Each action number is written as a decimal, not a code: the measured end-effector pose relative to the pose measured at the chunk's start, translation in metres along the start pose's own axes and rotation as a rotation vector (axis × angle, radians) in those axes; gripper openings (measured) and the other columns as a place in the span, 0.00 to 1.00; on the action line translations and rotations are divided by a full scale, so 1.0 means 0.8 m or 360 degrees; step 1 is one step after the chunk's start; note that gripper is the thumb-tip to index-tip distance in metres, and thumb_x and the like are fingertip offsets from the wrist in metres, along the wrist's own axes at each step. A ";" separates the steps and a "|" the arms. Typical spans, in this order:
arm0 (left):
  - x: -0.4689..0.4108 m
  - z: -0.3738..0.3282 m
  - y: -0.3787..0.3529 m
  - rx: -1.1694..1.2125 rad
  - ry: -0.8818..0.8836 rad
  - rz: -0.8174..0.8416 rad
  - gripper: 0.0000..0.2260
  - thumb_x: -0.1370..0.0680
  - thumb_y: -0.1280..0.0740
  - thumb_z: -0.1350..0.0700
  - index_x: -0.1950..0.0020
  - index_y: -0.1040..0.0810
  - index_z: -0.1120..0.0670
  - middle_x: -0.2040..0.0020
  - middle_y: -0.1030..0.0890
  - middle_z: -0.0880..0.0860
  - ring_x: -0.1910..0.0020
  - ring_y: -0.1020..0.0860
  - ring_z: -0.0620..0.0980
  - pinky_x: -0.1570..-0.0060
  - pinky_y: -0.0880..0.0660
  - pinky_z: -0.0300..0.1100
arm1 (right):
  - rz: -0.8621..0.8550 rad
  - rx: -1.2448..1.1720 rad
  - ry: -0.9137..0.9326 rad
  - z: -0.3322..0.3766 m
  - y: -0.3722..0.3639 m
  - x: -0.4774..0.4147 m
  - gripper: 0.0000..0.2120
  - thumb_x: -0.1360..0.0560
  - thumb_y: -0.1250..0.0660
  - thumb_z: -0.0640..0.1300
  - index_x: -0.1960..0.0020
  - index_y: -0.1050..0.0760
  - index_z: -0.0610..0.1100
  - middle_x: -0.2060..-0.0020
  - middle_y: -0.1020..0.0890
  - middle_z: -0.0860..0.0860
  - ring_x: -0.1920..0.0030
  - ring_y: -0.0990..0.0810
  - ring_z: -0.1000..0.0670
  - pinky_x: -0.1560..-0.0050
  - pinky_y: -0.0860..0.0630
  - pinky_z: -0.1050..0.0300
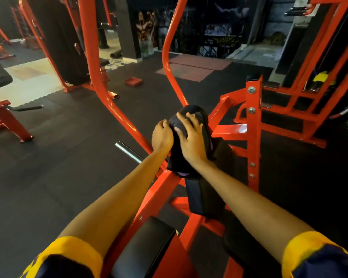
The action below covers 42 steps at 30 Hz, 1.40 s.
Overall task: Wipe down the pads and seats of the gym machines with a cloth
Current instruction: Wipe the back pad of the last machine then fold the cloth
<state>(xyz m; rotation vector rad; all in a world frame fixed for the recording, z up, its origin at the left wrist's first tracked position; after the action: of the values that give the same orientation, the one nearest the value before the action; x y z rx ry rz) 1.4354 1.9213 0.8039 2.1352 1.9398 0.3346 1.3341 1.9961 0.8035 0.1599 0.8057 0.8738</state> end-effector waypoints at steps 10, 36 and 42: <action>0.007 0.005 0.005 -0.0076 -0.0285 -0.0046 0.17 0.14 0.45 0.54 0.28 0.26 0.51 0.29 0.25 0.51 0.30 0.29 0.50 0.37 0.35 0.40 | -0.0120 0.0220 -0.0736 -0.037 0.014 -0.117 0.15 0.19 0.36 0.51 0.33 0.25 0.54 0.33 0.27 0.44 0.32 0.27 0.38 0.30 0.33 0.36; 0.015 0.008 0.002 -0.0144 -0.0329 0.0072 0.21 0.13 0.50 0.50 0.24 0.32 0.55 0.25 0.30 0.56 0.25 0.34 0.53 0.25 0.38 0.48 | -0.0066 0.0009 0.0191 -0.016 0.009 0.013 0.20 0.20 0.36 0.55 0.31 0.21 0.50 0.28 0.26 0.49 0.24 0.33 0.46 0.23 0.41 0.51; 0.006 0.015 0.002 -0.0291 -0.0362 0.0068 0.26 0.16 0.53 0.44 0.35 0.28 0.62 0.37 0.24 0.61 0.34 0.30 0.59 0.32 0.34 0.56 | 0.0040 0.0023 -0.0675 -0.085 0.005 -0.093 0.23 0.22 0.32 0.60 0.31 0.23 0.51 0.25 0.33 0.44 0.22 0.38 0.42 0.21 0.44 0.45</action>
<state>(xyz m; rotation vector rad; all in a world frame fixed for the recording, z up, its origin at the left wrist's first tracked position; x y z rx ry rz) 1.4412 1.9255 0.7928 2.0036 1.6735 0.2538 1.2568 1.9308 0.7994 0.3555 0.4141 0.8199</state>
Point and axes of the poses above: each hand's wrist, its own x-axis away from the middle knuckle, its own y-axis out of the back of the hand, z = x × y, the point moved 5 cm from there along -x, towards the middle knuckle
